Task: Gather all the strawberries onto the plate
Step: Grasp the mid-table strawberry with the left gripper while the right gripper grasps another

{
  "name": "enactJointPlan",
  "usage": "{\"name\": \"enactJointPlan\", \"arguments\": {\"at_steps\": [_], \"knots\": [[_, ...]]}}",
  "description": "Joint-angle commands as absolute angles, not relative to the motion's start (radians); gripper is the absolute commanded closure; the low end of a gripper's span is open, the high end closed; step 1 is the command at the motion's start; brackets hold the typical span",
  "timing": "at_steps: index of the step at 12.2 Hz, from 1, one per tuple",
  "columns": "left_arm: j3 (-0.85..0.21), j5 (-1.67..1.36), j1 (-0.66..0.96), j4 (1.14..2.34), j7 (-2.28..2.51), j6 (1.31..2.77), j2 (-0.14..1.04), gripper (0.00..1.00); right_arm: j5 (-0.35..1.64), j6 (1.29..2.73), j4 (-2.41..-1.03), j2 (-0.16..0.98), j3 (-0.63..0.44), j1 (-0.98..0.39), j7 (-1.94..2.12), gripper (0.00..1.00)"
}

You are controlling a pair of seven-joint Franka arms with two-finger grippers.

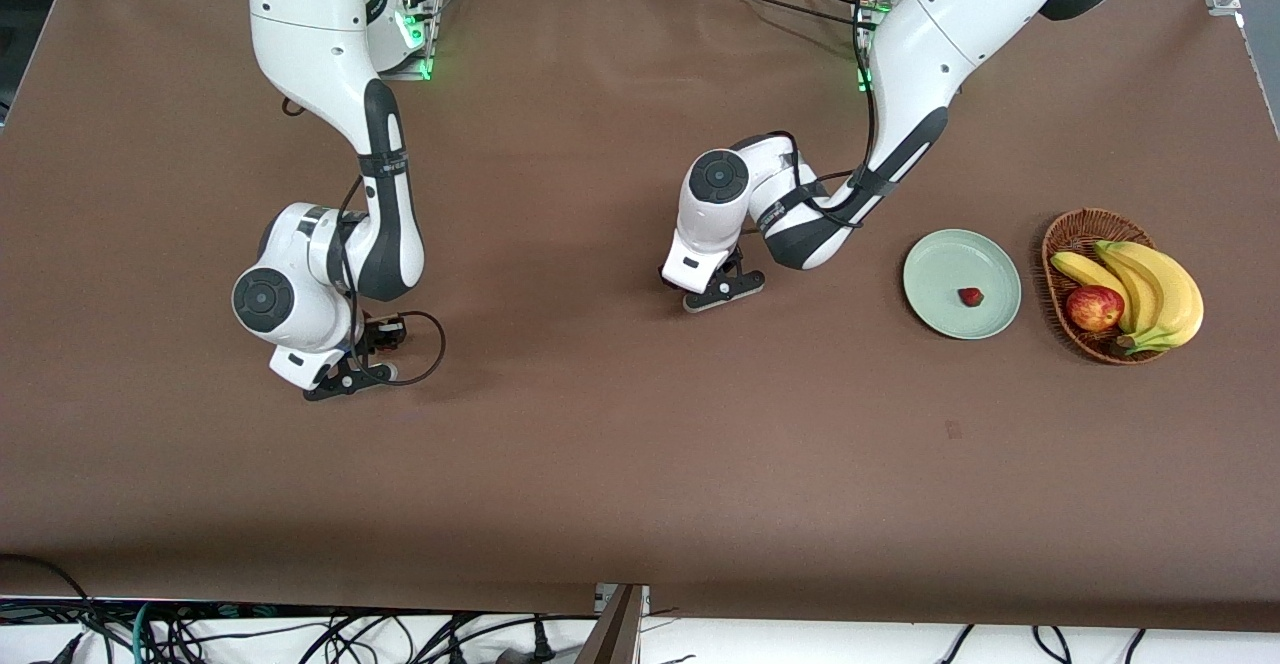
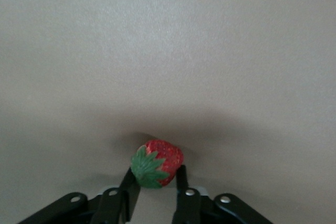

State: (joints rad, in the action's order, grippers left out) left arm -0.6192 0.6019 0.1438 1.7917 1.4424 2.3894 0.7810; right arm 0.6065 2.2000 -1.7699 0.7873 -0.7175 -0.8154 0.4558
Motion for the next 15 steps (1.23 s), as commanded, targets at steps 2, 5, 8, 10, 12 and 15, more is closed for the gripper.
{"name": "enactJointPlan", "arguments": {"at_steps": [2, 5, 8, 10, 12, 15], "knots": [[-0.615, 0.606, 0.14, 1.773, 1.448, 2.376, 0.782, 0.74, 0.629, 2.045, -1.686, 0.746, -0.71, -0.831, 0.3, 0.66], [-0.615, 0.606, 0.105, 1.769, 1.442, 2.369, 0.766, 0.77, 0.742, 1.956, -1.605, 0.746, -0.695, -0.885, 0.08, 0.66], [-0.623, 0.594, 0.075, 1.766, 1.434, 2.338, 0.739, 0.78, 0.827, 1.973, -1.577, 0.749, -0.693, -0.974, -0.103, 0.66], [-0.662, 0.581, 0.004, 1.763, 1.399, 2.266, 0.713, 0.79, 0.827, 2.003, -1.54, 0.764, -0.686, -1.031, -0.268, 0.66], [-0.808, 0.563, -0.215, 1.781, 1.28, 2.142, 0.692, 0.79, 0.825, 2.119, -1.534, 0.77, -0.628, -1.089, -0.424, 0.66], [-0.975, 0.569, -0.544, 1.847, 1.064, 1.961, 0.684, 0.79, 0.811, 2.302, -1.532, 0.796, -0.523, -1.136, -0.631, 0.64]]}}
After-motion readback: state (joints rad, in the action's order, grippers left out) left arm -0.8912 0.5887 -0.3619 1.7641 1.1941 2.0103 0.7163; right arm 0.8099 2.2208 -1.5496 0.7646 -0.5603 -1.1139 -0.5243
